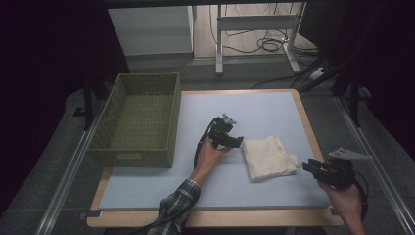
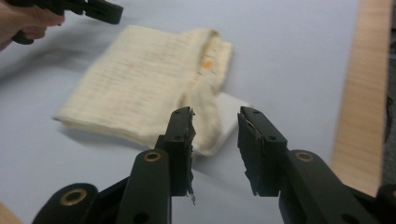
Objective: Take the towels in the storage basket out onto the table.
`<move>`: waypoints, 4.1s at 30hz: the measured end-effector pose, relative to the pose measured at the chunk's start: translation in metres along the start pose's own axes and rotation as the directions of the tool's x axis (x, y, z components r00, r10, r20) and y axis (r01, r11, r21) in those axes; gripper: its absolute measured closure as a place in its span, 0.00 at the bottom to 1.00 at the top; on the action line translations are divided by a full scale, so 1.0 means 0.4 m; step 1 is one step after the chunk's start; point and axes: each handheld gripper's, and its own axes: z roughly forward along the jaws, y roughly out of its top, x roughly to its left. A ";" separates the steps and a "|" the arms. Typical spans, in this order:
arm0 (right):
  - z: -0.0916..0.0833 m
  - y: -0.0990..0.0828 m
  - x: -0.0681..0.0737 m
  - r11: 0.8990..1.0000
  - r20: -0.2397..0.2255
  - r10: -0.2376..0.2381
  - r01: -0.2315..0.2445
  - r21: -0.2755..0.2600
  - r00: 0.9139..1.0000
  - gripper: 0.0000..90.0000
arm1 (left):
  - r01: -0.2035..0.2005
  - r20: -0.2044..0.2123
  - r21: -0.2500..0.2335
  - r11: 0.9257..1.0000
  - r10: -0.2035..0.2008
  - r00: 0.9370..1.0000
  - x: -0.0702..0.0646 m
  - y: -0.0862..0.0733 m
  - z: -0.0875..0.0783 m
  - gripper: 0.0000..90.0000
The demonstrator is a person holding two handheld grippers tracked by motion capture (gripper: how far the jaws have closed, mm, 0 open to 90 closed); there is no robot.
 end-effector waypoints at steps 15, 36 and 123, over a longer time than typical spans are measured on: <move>0.177 0.006 0.085 0.985 -0.020 -0.089 0.091 0.147 0.996 0.92 | 0.046 -0.037 0.053 0.997 -0.044 0.998 0.056 -0.125 -0.046 0.12; 0.132 0.006 0.005 0.989 0.021 -0.037 0.034 0.142 0.999 0.95 | 0.041 -0.044 0.050 0.998 -0.039 0.998 0.053 -0.127 -0.044 0.12; 0.163 -0.020 0.073 0.981 0.052 -0.035 0.024 0.194 0.998 0.64 | -0.070 0.032 0.065 0.995 0.068 0.997 -0.097 0.033 0.080 0.15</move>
